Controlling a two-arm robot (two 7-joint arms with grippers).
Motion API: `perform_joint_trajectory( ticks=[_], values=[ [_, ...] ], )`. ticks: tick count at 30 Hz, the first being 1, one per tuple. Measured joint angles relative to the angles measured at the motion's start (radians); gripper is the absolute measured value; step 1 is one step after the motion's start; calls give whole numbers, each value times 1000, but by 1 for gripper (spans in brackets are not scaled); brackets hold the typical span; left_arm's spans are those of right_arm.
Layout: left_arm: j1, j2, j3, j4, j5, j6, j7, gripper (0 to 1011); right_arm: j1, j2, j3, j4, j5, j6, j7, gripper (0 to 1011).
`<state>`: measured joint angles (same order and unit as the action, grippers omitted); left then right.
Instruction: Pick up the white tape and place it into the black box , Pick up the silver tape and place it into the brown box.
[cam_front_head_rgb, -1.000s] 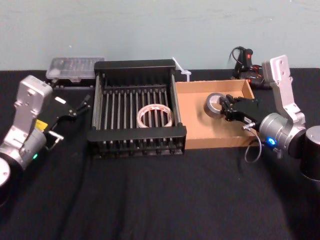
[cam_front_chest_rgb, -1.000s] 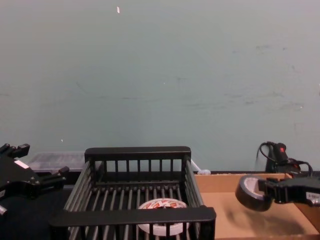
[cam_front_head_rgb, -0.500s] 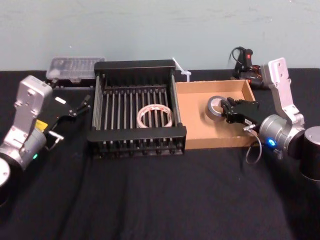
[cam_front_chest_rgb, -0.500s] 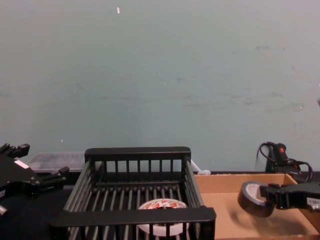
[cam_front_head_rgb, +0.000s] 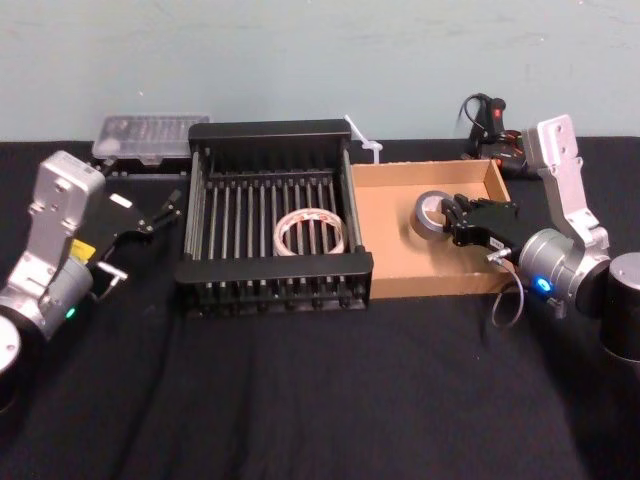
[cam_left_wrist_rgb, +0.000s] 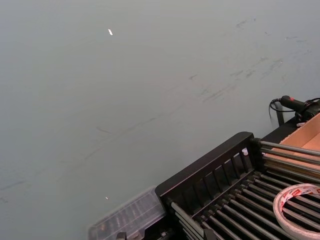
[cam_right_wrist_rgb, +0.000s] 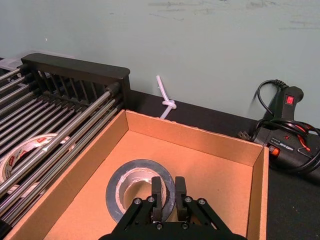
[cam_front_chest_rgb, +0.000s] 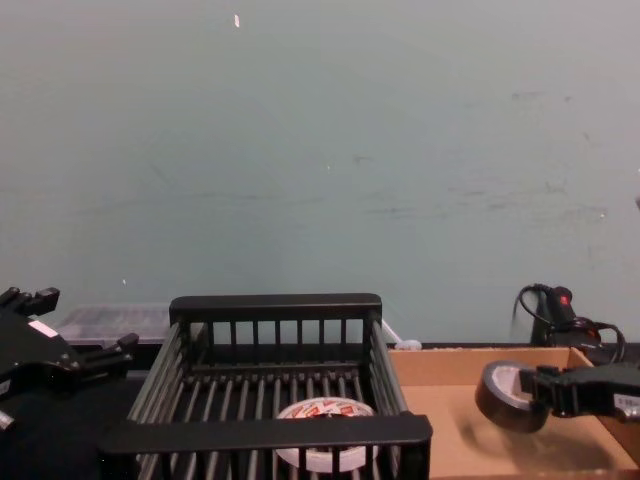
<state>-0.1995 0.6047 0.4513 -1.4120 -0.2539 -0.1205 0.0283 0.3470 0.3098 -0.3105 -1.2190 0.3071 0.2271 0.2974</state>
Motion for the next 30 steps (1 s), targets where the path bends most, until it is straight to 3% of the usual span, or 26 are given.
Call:
perform_joint_trajectory(
  ticks=[3, 6, 14, 21, 23, 30],
  values=[
    [0, 0, 0, 0, 0, 0, 0, 1001, 0, 0, 0, -1, 1, 0, 0, 182],
    [0, 0, 0, 0, 0, 0, 0, 1001, -1, 0, -1, -1, 1, 0, 0, 306],
    [0, 0, 0, 0, 0, 0, 0, 1001, -1, 1, -1, -2, 3, 0, -1, 504],
    [0, 0, 0, 0, 0, 0, 0, 1001, -1, 1, -1, -2, 3, 0, -1, 784],
    [0, 0, 0, 0, 0, 0, 0, 1001, -1, 1, -1, -2, 3, 0, -1, 794],
    [0, 0, 0, 0, 0, 0, 0, 1001, -1, 1, -1, -3, 3, 0, -1, 998]
  ],
)
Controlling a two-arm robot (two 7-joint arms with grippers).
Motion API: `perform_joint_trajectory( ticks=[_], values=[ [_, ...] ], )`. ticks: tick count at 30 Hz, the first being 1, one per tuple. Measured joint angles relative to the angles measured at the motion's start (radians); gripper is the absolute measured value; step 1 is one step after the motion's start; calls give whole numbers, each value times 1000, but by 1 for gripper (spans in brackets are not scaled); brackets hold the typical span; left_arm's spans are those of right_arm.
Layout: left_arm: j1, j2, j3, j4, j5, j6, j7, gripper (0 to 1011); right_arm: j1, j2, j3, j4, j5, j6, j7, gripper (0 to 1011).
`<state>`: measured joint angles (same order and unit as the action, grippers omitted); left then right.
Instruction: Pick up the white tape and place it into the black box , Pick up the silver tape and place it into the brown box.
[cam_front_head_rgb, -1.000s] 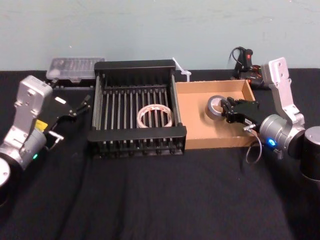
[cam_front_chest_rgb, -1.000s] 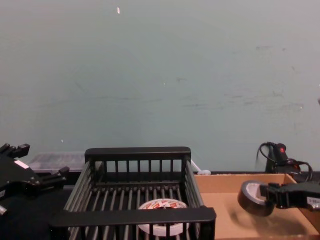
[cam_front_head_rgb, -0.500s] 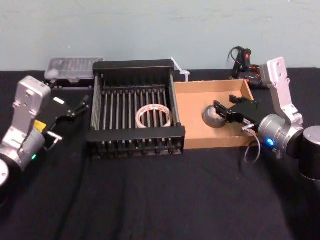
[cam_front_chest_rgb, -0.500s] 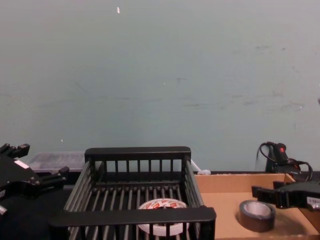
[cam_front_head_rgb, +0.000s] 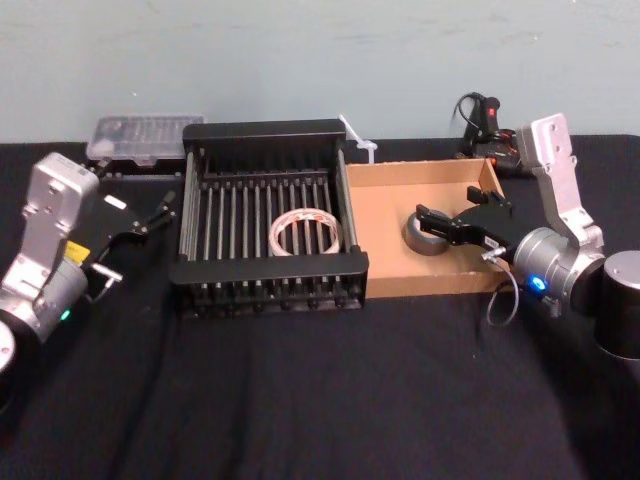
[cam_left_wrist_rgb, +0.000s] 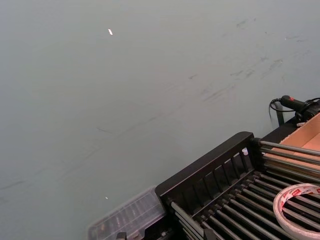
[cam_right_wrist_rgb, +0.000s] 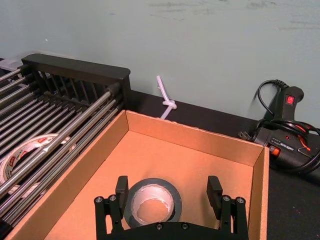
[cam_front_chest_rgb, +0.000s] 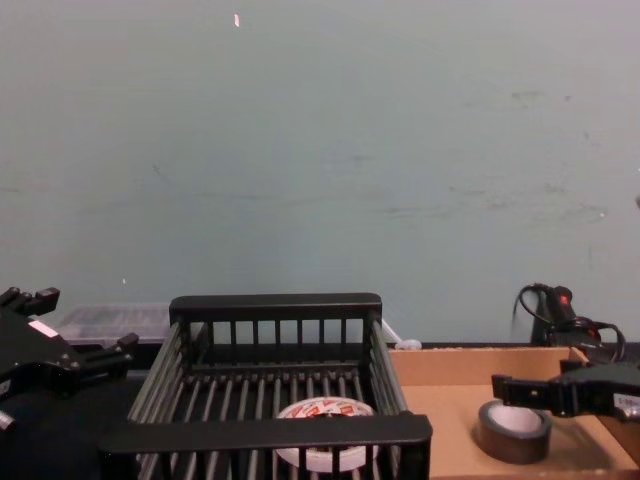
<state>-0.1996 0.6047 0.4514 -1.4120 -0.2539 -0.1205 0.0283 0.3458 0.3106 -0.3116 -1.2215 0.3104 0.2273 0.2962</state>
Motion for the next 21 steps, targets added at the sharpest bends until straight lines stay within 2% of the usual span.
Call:
perform_joint_trajectory(
  ticks=[7, 15, 21],
  values=[
    [0, 0, 0, 0, 0, 0, 0, 1001, -33, 0, 2, -53, -20, -8, -11, 1002],
    [0, 0, 0, 0, 0, 0, 0, 1001, -93, 0, 23, -153, -25, -11, -20, 1002],
    [0, 0, 0, 0, 0, 0, 0, 1002, -126, -1, 33, -200, -30, -23, -31, 1002]
  ],
)
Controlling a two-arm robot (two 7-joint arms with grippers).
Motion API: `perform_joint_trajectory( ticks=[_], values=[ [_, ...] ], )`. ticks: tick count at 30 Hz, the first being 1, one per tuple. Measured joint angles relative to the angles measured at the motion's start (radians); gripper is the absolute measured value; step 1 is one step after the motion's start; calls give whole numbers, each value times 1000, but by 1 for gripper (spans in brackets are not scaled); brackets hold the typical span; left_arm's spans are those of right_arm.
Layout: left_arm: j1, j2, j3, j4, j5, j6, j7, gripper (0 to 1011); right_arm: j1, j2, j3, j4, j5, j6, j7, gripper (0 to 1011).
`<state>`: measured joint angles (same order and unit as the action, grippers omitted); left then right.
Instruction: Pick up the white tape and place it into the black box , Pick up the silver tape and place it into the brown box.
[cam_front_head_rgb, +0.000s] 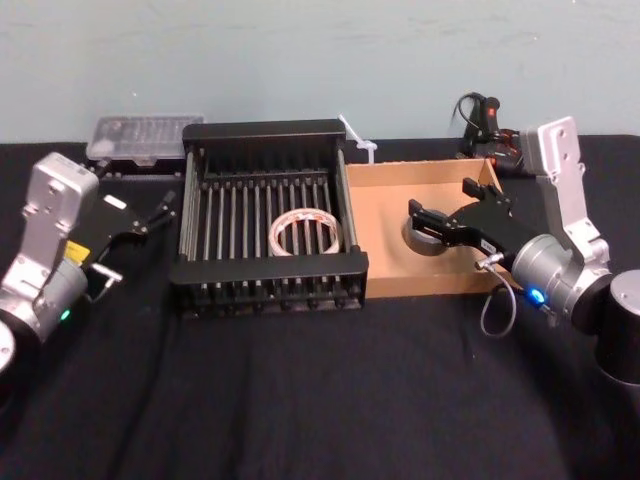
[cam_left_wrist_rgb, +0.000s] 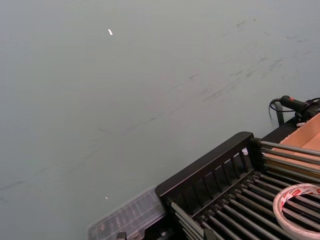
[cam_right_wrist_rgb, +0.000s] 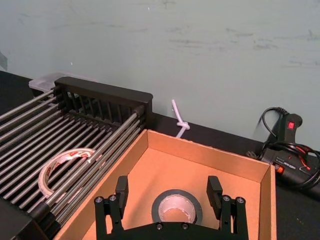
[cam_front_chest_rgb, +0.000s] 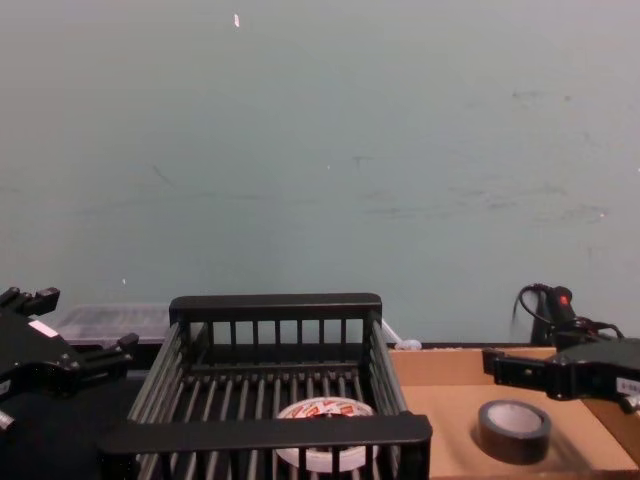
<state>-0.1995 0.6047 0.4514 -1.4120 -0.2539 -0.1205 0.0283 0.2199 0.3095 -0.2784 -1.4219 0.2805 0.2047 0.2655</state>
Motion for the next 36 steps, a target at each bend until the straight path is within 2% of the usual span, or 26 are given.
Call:
perform_joint_trajectory(
  ticks=[9, 23, 31, 36],
  values=[
    [0, 0, 0, 0, 0, 0, 0, 1001, -45, -8, 21, -44, -19, -29, -28, 1002],
    [0, 0, 0, 0, 0, 0, 0, 1001, -151, -46, 59, -119, -71, -135, -79, 1002],
    [0, 0, 0, 0, 0, 0, 0, 1001, -191, -70, 70, -127, -107, -172, -103, 1002],
    [0, 0, 0, 0, 0, 0, 0, 1001, -214, -80, 68, -122, -149, -212, -116, 1002]
  ],
)
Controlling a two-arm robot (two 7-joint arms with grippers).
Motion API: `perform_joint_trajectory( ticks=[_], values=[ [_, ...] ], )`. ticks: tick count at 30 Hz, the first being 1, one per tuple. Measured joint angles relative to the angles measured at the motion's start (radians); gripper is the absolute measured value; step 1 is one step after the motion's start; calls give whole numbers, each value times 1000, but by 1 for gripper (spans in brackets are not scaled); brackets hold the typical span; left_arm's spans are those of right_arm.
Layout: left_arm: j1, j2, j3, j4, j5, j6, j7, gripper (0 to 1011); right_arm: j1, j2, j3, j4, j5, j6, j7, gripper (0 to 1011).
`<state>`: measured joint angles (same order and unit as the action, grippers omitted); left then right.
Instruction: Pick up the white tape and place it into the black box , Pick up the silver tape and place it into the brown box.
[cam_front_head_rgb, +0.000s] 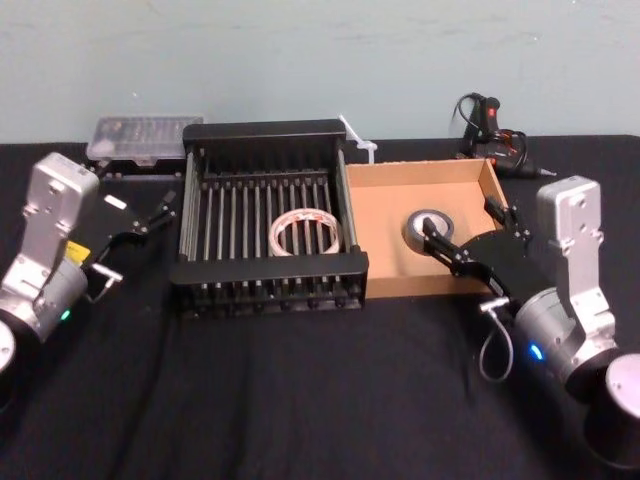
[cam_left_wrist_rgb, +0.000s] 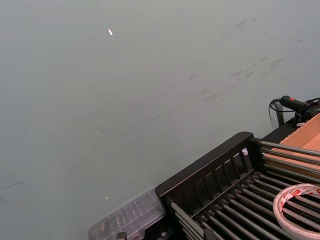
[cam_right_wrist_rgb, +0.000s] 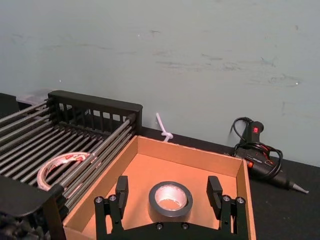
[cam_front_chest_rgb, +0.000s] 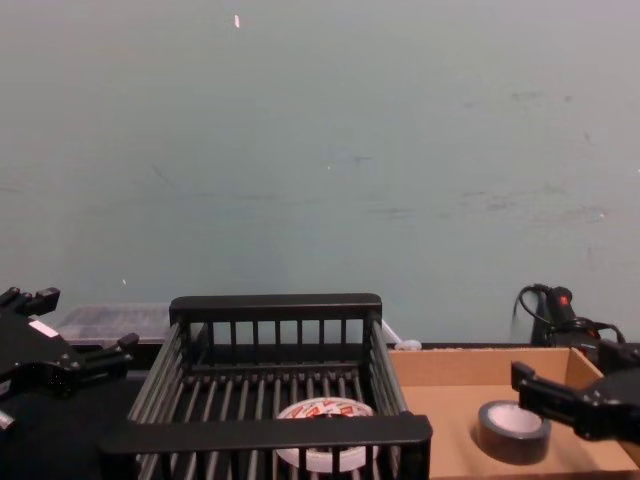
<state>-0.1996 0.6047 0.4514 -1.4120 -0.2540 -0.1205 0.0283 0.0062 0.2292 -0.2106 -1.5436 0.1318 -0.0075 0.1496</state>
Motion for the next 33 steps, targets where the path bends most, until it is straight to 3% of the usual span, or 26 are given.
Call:
perform_joint_trajectory(
  ticks=[15, 33],
  values=[
    [0, 0, 0, 0, 0, 0, 0, 1001, -32, -26, 23, 22, -57, -66, -6, 1002],
    [0, 0, 0, 0, 0, 0, 0, 1001, -31, -25, 22, 21, -57, -64, -5, 1002]
  ],
)
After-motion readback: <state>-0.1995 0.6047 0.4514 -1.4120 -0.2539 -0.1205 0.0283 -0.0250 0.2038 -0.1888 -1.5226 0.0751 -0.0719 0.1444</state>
